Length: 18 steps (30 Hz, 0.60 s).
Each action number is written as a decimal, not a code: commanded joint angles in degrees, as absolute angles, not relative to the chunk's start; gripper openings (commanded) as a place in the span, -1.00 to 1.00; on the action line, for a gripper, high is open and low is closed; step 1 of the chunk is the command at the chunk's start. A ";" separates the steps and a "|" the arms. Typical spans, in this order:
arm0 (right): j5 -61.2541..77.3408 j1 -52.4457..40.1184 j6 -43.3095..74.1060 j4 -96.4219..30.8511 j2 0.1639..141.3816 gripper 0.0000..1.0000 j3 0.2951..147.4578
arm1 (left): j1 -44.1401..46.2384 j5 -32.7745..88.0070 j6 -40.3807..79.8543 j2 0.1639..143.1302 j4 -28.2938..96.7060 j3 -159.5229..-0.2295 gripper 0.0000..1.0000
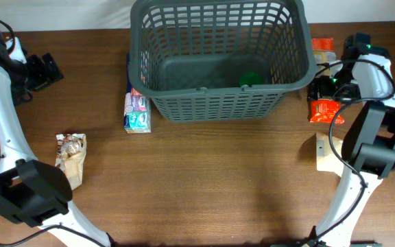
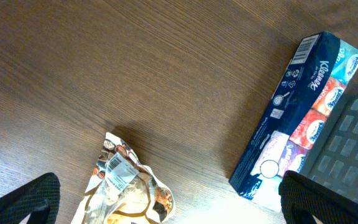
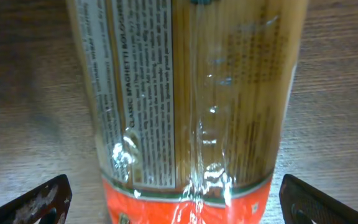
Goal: Pack container
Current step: 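Lower the right gripper and close it on the spaghetti package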
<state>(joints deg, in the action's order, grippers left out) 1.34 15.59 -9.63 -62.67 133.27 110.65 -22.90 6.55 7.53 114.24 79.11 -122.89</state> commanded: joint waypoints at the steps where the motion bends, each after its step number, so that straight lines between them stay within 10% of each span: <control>1: -1.04 15.40 -10.07 -62.35 134.41 0.98 110.52 | -22.94 5.96 6.61 114.87 79.07 -123.04 0.99; 18: -2.20 15.40 -12.23 -62.61 135.50 0.98 110.52 | -22.94 5.96 6.59 114.87 79.07 -123.04 0.99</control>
<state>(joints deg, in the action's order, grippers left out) -1.28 15.59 -11.25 -62.54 134.34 110.65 -22.90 6.52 7.53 114.24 79.11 -122.89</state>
